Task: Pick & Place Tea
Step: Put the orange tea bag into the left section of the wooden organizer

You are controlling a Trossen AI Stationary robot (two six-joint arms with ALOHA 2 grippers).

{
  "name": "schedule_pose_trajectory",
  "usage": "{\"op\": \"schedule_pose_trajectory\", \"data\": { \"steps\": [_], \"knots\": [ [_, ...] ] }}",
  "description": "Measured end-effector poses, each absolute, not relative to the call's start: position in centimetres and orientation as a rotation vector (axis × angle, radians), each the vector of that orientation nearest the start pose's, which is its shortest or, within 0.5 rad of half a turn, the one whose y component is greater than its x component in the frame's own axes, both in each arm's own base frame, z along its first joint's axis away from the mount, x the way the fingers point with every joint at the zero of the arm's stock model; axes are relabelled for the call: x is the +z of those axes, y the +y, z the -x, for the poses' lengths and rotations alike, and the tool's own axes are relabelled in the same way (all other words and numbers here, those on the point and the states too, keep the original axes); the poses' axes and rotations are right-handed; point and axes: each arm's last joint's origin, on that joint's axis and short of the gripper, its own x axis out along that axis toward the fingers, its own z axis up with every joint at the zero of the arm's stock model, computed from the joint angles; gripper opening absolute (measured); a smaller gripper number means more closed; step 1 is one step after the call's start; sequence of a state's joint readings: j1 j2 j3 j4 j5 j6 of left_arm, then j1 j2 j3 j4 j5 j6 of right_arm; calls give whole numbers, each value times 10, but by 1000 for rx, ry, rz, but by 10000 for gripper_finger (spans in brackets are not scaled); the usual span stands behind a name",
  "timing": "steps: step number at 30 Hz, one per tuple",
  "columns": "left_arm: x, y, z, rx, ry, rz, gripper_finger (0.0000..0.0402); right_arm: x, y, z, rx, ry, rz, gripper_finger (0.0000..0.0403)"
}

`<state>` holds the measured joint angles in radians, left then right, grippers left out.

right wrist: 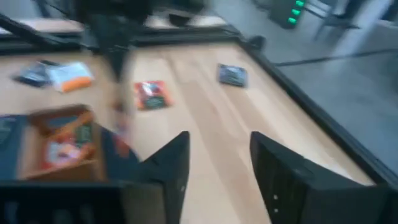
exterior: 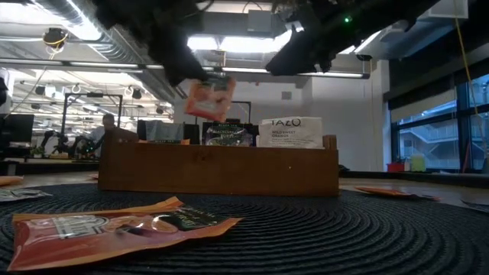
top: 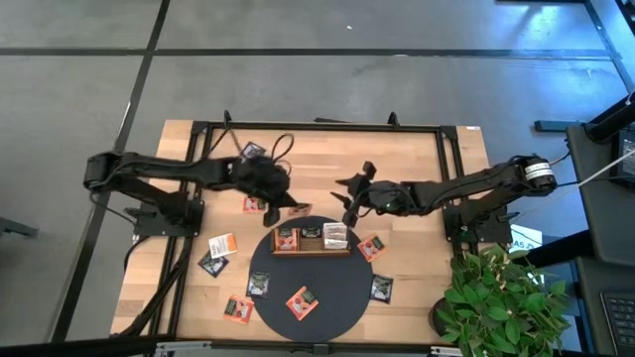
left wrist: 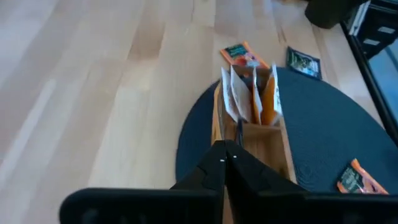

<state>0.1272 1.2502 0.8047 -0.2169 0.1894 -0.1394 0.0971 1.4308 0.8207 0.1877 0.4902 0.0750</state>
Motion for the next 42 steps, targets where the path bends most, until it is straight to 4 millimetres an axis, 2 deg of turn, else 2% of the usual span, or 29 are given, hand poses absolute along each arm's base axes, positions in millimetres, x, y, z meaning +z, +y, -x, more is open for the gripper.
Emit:
{"op": "schedule_pose_trajectory", "data": {
  "steps": [4, 9, 15, 24, 42],
  "knots": [
    [231, 6, -235, -8, 516, 316, 2, 234, 14, -299, -454, 430, 51, 195],
    [207, -17, -205, -14, 378, 382, 2, 233, 14, -298, -458, 442, 45, 201],
    [183, -35, -188, -4, 331, 402, 2, 233, 14, -297, -464, 442, 29, 197],
    [171, -49, -187, -12, 376, 334, 2, 233, 14, -298, -470, 432, 3, 200],
    [143, -51, -197, 64, 501, 344, 9, 231, 14, -296, -469, 461, 14, 200]
  ]
}}
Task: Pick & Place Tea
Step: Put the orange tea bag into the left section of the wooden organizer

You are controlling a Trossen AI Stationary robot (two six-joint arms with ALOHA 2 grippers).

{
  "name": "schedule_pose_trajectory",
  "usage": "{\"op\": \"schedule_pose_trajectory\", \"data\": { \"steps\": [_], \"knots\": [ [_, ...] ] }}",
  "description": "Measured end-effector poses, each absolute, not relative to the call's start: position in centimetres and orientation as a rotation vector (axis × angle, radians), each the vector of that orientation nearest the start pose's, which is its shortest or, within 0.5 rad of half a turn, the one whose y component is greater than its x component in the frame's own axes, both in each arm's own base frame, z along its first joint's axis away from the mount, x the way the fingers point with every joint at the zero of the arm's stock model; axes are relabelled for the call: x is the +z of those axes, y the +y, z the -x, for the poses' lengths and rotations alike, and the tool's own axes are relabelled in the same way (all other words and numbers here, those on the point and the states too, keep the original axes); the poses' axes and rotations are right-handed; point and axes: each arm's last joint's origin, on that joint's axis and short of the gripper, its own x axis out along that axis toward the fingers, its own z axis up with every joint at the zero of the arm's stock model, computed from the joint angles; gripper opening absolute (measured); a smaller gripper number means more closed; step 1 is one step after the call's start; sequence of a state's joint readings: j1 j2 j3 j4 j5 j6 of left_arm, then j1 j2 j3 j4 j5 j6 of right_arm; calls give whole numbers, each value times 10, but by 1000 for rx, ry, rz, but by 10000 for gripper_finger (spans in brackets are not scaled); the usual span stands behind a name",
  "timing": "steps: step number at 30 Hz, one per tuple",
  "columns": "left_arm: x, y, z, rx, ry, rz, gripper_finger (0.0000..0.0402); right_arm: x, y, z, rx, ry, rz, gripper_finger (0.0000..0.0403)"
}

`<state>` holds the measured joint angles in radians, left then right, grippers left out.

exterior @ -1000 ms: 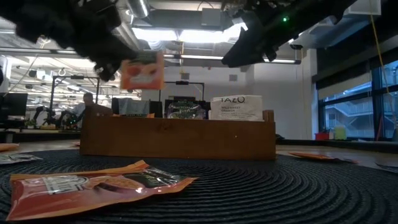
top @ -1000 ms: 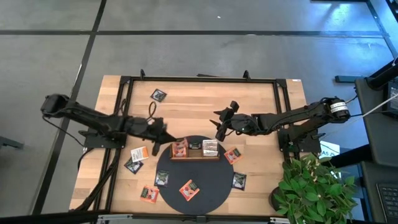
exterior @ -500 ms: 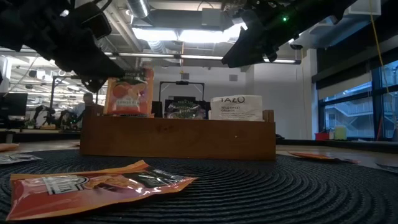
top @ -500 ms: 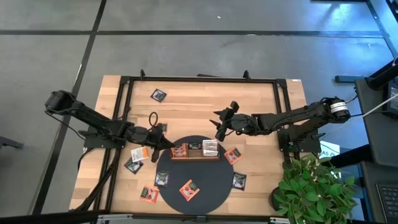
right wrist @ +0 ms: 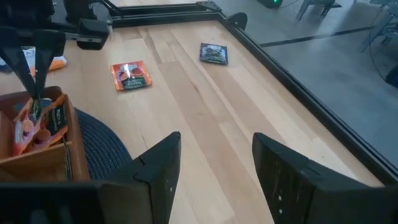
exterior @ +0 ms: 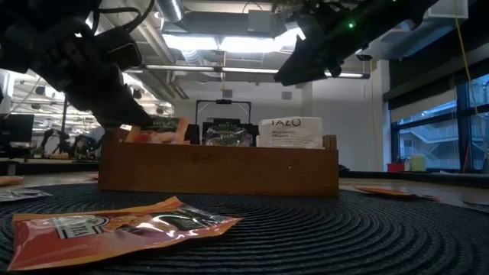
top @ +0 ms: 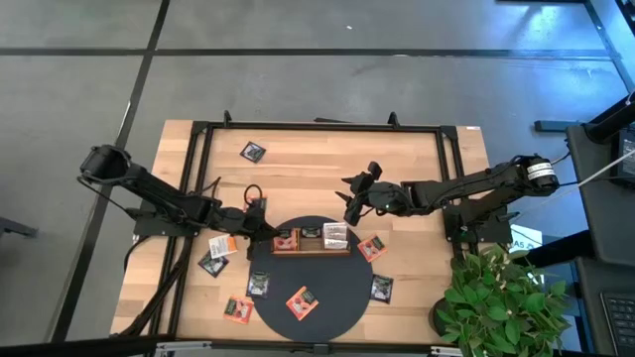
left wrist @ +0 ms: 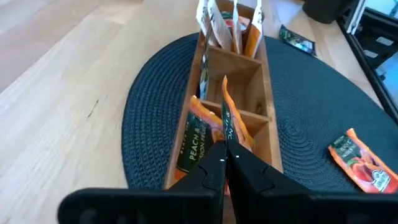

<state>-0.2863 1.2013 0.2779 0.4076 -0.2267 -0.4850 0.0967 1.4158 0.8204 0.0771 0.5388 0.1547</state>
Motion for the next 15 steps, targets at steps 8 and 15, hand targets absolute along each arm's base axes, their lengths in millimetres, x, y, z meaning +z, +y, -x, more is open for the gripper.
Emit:
{"op": "schedule_pose_trajectory", "data": {
  "steps": [8, 15],
  "knots": [
    [143, -52, -197, 57, 504, 345, 8, 230, 14, -296, -468, 467, 18, 200],
    [143, -52, -197, 54, 505, 351, 32, 230, 14, -296, -468, 475, 20, 200]
  ]
}}
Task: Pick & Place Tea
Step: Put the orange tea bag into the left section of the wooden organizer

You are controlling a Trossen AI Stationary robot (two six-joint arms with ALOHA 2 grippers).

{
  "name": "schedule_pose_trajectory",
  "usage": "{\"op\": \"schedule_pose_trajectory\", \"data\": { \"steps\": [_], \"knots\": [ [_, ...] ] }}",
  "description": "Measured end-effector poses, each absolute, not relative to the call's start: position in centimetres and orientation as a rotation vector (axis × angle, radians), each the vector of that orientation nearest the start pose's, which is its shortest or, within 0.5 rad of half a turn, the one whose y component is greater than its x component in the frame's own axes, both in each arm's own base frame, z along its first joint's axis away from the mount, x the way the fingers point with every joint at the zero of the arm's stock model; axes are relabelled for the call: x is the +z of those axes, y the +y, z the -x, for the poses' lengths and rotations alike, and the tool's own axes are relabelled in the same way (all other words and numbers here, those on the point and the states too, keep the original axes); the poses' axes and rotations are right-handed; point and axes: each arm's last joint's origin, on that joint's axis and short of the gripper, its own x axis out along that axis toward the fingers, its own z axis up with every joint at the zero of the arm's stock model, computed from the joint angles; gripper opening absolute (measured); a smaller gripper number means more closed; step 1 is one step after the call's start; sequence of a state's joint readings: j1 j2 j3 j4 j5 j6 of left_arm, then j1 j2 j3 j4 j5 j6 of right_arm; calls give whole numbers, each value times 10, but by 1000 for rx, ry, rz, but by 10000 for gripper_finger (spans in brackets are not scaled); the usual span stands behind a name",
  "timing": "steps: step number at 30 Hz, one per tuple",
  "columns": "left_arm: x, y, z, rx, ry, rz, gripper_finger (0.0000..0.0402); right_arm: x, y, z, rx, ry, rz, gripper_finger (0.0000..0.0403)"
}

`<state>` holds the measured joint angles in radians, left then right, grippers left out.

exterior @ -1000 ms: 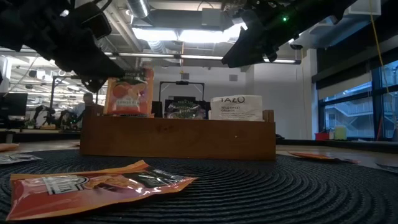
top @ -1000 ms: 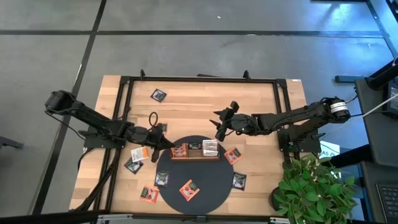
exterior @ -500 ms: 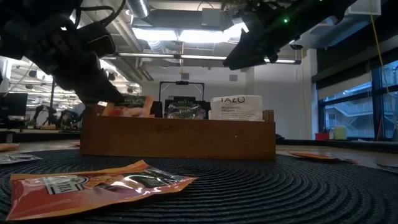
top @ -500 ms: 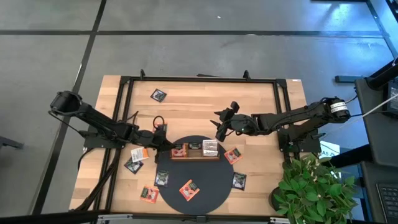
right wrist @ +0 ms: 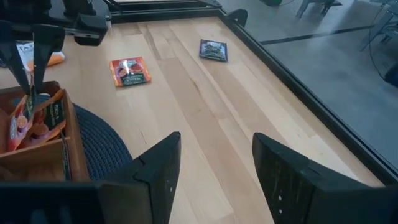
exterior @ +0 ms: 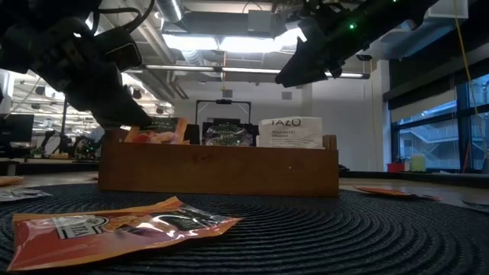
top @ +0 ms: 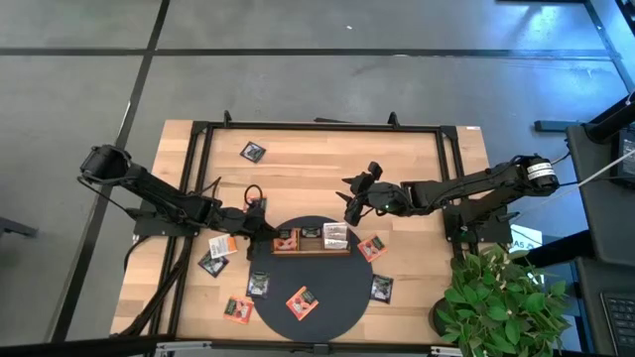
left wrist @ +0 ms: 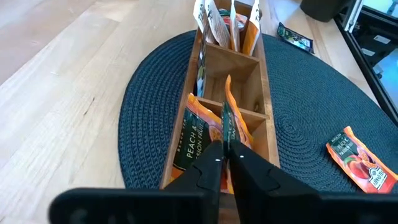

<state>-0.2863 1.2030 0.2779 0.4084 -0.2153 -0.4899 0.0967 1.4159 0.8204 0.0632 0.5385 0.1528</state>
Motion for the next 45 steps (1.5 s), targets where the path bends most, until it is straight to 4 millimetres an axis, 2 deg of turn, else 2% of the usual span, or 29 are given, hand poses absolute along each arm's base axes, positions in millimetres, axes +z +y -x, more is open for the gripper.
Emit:
{"op": "schedule_pose_trajectory", "data": {
  "steps": [4, 10, 21, 25, 28, 31, 39, 45],
  "knots": [
    [143, -52, -197, 64, 504, 390, 66, 228, 14, -295, -469, 493, 26, 200],
    [147, -51, -198, 20, 493, 344, 106, 226, 14, -294, -470, 514, 34, 200],
    [183, -38, -216, -67, 383, 293, 110, 226, 14, -293, -470, 522, 29, 200],
    [198, -35, -230, -108, 355, 248, 111, 227, 16, -286, -401, 566, -121, 200],
    [207, -35, -247, -141, 375, 196, 113, 223, 21, -277, -344, 656, -282, 200],
    [209, -35, -271, -132, 448, 137, 113, 215, 29, -269, -358, 723, -369, 200],
    [208, -32, -352, -153, 522, -12, 109, 184, 55, -246, -393, 804, -542, 200],
    [210, -36, -406, -207, 601, -90, 113, 175, 67, -230, -411, 858, -598, 200]
  ]
}}
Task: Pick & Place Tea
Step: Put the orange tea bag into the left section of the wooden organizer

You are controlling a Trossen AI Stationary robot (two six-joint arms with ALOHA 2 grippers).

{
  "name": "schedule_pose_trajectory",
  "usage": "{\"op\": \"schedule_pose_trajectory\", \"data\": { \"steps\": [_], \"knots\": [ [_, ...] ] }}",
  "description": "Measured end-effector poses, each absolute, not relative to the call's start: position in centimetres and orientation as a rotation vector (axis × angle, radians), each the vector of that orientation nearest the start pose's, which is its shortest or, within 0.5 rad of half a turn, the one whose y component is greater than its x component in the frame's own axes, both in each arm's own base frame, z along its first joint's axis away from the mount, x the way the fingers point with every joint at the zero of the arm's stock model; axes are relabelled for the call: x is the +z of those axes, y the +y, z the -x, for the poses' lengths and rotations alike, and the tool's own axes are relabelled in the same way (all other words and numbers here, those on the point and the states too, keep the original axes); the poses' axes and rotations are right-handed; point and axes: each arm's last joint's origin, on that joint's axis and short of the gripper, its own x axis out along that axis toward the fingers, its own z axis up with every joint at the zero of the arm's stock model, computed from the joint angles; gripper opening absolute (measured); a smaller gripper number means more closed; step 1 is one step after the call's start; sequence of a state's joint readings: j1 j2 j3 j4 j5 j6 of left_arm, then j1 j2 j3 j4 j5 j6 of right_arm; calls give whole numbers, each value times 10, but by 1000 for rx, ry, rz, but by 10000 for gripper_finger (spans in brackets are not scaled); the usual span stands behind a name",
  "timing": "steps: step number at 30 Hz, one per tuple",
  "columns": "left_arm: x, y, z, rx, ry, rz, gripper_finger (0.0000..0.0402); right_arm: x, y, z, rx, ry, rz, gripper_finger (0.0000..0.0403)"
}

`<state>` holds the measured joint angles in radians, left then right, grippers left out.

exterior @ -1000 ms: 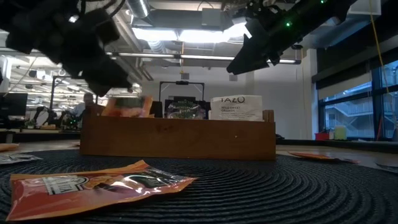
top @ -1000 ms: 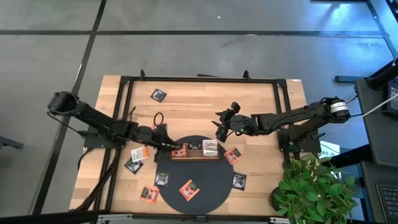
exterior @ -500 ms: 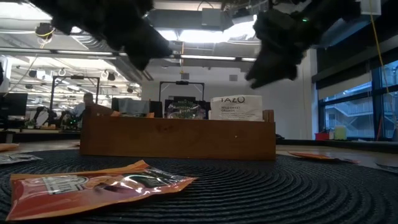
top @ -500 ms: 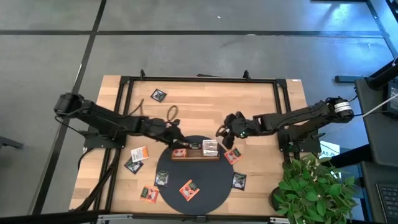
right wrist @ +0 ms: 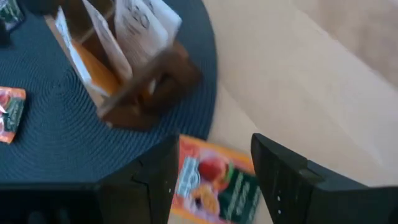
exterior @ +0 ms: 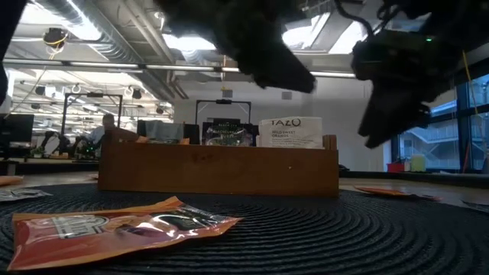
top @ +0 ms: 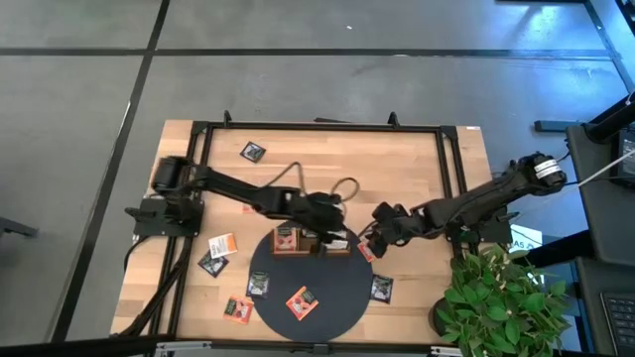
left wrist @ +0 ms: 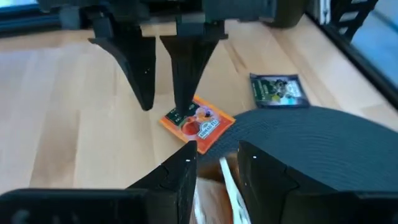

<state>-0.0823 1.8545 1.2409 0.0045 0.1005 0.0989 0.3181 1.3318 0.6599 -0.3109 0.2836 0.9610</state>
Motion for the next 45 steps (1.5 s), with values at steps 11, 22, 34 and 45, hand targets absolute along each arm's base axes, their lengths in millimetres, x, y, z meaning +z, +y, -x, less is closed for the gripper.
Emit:
{"op": "schedule_pose_trajectory", "data": {
  "steps": [11, 22, 34, 45],
  "knots": [
    [175, -44, -467, -289, 667, -82, 114, 152, 66, -182, -490, 842, -823, 200],
    [156, -44, -497, -288, 756, -73, 113, 138, 64, -173, -486, 842, -878, 200],
    [158, -60, -515, -232, 867, -133, 109, 138, 64, -172, -481, 845, -866, 200],
    [149, -66, -517, -244, 871, -136, 113, 138, 64, -172, -514, 834, -946, 200]
  ]
}}
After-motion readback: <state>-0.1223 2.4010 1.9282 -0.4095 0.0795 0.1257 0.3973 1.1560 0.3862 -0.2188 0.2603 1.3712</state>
